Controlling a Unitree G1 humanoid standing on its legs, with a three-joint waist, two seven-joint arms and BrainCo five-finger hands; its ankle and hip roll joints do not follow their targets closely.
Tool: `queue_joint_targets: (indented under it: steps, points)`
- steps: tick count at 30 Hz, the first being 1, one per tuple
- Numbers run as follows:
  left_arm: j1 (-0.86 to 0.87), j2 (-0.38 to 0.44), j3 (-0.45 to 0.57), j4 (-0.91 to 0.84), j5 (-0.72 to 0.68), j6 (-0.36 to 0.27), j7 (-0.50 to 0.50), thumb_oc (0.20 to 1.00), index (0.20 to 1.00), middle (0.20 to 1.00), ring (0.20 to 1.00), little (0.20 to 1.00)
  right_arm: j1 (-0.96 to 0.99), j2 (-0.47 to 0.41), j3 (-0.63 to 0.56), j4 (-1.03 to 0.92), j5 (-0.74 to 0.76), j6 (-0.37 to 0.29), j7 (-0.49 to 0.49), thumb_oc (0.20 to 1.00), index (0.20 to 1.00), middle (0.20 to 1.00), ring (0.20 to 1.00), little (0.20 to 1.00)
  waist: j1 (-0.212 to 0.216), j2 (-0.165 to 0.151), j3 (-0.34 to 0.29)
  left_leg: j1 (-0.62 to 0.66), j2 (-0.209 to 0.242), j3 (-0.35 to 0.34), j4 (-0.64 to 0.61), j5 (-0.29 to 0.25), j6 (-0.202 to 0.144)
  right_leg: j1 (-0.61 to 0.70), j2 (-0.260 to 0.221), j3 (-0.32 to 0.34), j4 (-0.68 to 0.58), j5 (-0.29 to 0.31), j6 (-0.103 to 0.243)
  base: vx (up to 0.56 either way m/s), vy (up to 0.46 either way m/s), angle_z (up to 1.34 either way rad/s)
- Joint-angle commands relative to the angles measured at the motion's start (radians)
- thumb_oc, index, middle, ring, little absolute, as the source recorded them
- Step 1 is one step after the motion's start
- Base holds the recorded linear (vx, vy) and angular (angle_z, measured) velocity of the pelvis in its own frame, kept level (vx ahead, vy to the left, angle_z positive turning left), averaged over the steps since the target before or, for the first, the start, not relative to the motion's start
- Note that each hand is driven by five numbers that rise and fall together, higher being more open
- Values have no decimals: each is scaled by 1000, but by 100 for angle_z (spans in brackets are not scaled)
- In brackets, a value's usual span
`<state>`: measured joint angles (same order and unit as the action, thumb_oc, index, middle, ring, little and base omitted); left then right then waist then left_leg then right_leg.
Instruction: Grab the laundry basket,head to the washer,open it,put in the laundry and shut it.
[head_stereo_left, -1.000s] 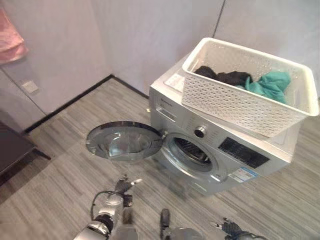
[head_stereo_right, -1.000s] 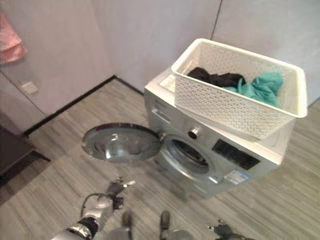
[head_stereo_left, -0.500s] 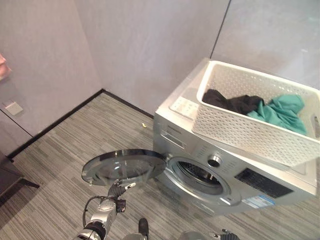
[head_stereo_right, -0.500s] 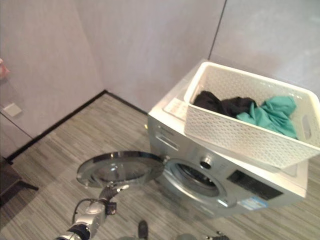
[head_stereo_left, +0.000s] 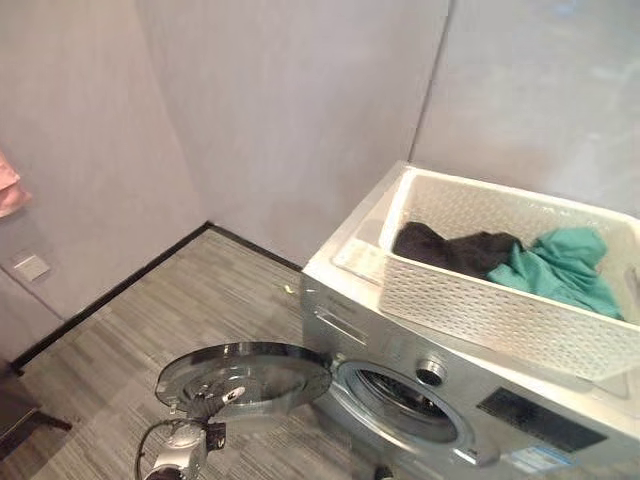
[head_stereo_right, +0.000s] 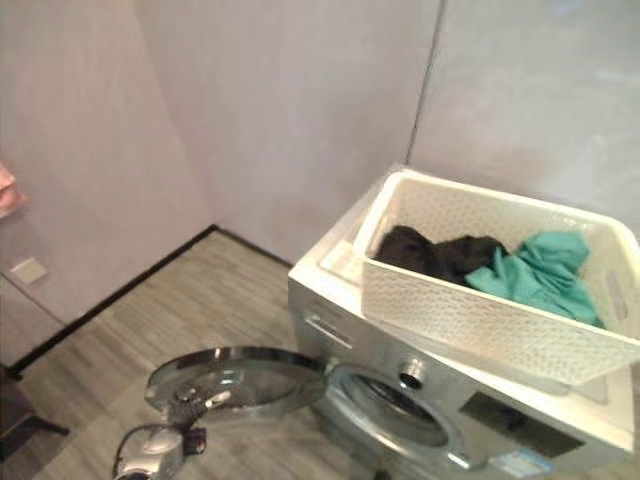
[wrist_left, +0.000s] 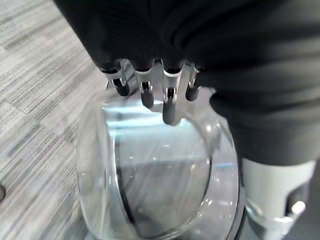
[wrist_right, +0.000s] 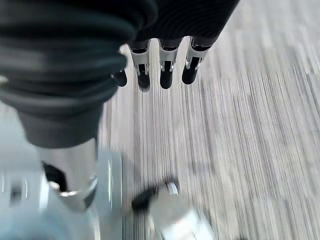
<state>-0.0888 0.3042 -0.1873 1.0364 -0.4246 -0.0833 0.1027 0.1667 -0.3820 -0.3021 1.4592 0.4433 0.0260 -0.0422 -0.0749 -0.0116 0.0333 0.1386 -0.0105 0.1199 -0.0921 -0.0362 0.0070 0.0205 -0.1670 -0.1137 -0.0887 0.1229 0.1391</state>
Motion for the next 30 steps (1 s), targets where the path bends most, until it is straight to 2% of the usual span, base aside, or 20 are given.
queue_joint_targets:
  steps: [1,6,10,12,13,14,15,18,20,23,26,30]
  points:
    - [-132,-18,17,39,3,-41,-13,1000,1000,1000,1000,1000,-7,-101,-61,96,157,-31,-57,1000,1000,1000,1000,1000,-16,-13,-22,-67,21,-26,36,-19,-10,10,1,9,32,-58,28,14,-38,-2]
    - [-163,-41,-7,57,-11,-45,-13,1000,1000,1000,1000,1000,-1,-128,-128,110,246,-52,-102,1000,1000,1000,1000,1000,-27,-10,-33,-61,27,-23,18,-13,-16,19,12,8,13,-60,27,-1,-13,5]
    - [-159,-49,8,73,-22,-50,9,1000,1000,1000,1000,1000,-21,-150,-212,13,351,-126,-200,1000,1000,1000,1000,1000,-42,-3,-41,-59,33,-3,8,-13,-17,10,18,26,11,-60,31,-11,7,-8]
    - [-141,-53,33,67,-28,-59,29,1000,1000,1000,1000,1000,-14,-156,-192,-141,264,-163,-288,1000,1000,1000,1000,1000,-52,0,-42,-56,33,7,7,-17,-14,1,22,45,15,-59,32,-11,16,-18]
    - [-116,-54,58,52,-33,-67,45,1000,1000,1000,1000,1000,1,-158,-195,-311,175,-187,-375,1000,1000,1000,1000,1000,-61,6,-42,-48,35,16,9,-27,-12,-1,25,57,20,-63,34,-44,33,-31]
    - [-80,-63,98,11,-45,-72,66,1000,1000,1000,1000,1000,31,-144,-206,-650,-37,-168,-525,1000,1000,1000,1000,1000,-74,12,-40,-48,34,34,8,-21,-8,-19,27,79,30,-53,31,-13,32,-32]
    - [-79,-62,97,10,-44,-71,66,1000,1000,1000,1000,1000,35,-138,-208,-660,-42,-162,-529,1000,1000,1000,1000,1000,-73,13,-44,-47,35,33,6,-26,-9,-18,28,80,28,-57,33,-19,29,-27]
    - [-37,-77,120,-33,-44,-63,69,1000,1000,1000,1000,1000,45,-147,-218,-939,-330,-80,-637,1000,1000,1000,1000,1000,-79,20,-46,-37,34,43,7,-34,0,-24,30,97,35,-58,30,14,20,-39]
    - [-24,-88,117,-45,-33,-56,75,1000,1000,1000,1000,1000,14,-161,-239,-1054,-455,-31,-686,1000,1000,1000,1000,1000,-76,24,-50,-32,35,49,7,-39,4,-27,31,104,38,-60,31,11,9,-13]
    - [-20,-102,99,-39,-14,-47,83,1000,1000,1000,1000,1000,-44,-166,-254,-1209,-555,-28,-755,1000,1000,1000,1000,1000,-67,28,-54,-28,35,47,7,-43,8,-27,31,107,41,-64,32,3,0,-2]
    - [-29,-115,88,-9,-3,-47,93,1000,1000,1000,1000,1000,-119,-162,-235,-1407,-654,-46,-777,1000,1000,1000,1000,1000,-59,26,-54,-24,34,45,7,-45,10,-26,32,109,42,-66,33,2,-8,-2]
    - [-36,-128,59,16,28,-41,99,1000,1000,1000,1000,1000,-197,-185,-222,-1618,-745,-46,-751,1000,1000,1000,1000,1000,-42,23,-56,-24,35,35,7,-44,8,-19,30,95,44,-75,27,-3,-12,3]
